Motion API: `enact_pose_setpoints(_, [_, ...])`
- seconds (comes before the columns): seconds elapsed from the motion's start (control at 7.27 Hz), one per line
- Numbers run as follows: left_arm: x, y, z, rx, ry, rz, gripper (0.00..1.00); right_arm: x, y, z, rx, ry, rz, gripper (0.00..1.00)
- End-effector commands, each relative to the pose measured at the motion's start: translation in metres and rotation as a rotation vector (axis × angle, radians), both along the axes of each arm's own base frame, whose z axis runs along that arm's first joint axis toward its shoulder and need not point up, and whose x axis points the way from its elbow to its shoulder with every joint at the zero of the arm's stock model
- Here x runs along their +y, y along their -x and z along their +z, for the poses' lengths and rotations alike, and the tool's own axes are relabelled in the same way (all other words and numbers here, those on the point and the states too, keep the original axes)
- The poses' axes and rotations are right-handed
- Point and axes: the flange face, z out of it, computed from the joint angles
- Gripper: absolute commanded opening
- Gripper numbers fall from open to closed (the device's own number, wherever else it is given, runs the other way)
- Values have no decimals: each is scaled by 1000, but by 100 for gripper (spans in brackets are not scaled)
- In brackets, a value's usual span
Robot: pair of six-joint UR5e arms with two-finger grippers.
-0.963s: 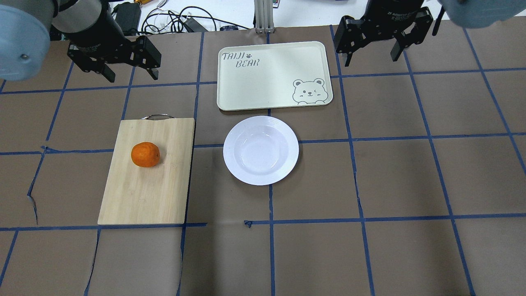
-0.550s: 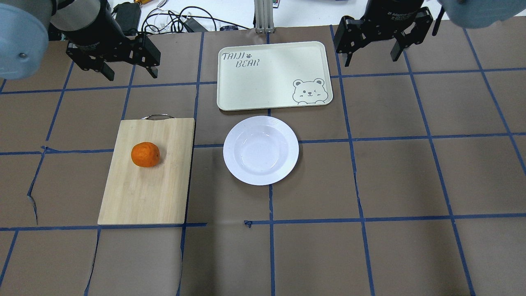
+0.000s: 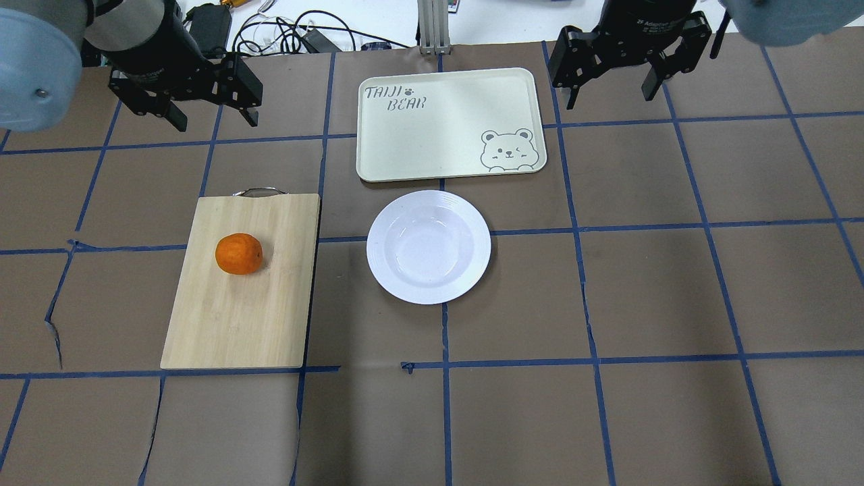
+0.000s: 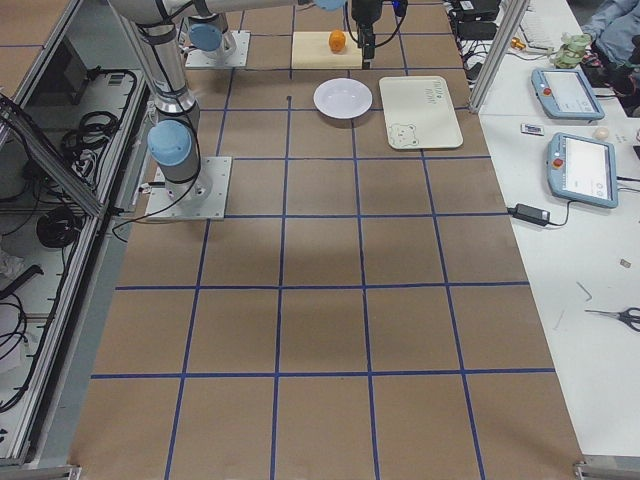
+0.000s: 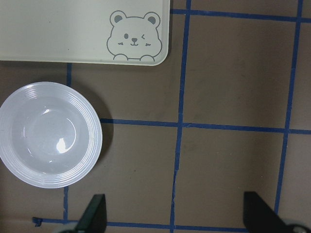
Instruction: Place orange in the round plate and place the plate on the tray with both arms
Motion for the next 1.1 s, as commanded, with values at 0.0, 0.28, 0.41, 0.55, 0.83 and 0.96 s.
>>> enact_pose_setpoints(0.0, [-3, -7, -34, 4, -81, 14, 100, 0, 0, 0, 0, 0, 0, 100])
enact_pose_setpoints(0.28, [-1, -23, -81, 15, -163, 40, 100, 0, 0, 0, -1, 0, 1, 100])
enact_pose_setpoints(0.41, [2, -55, -98, 26, -198, 113, 100, 0, -1, 0, 2, 0, 3, 100])
enact_pose_setpoints(0.55, [-1, -78, -118, 38, -233, 144, 100, 0, 0, 0, 3, 0, 3, 100])
enact_pose_setpoints(0.83, [-14, -88, -156, 41, -298, 163, 100, 0, 0, 0, 3, 0, 3, 100])
enact_pose_setpoints(0.96, [-19, -90, -176, 48, -329, 166, 100, 0, 0, 0, 3, 0, 3, 100])
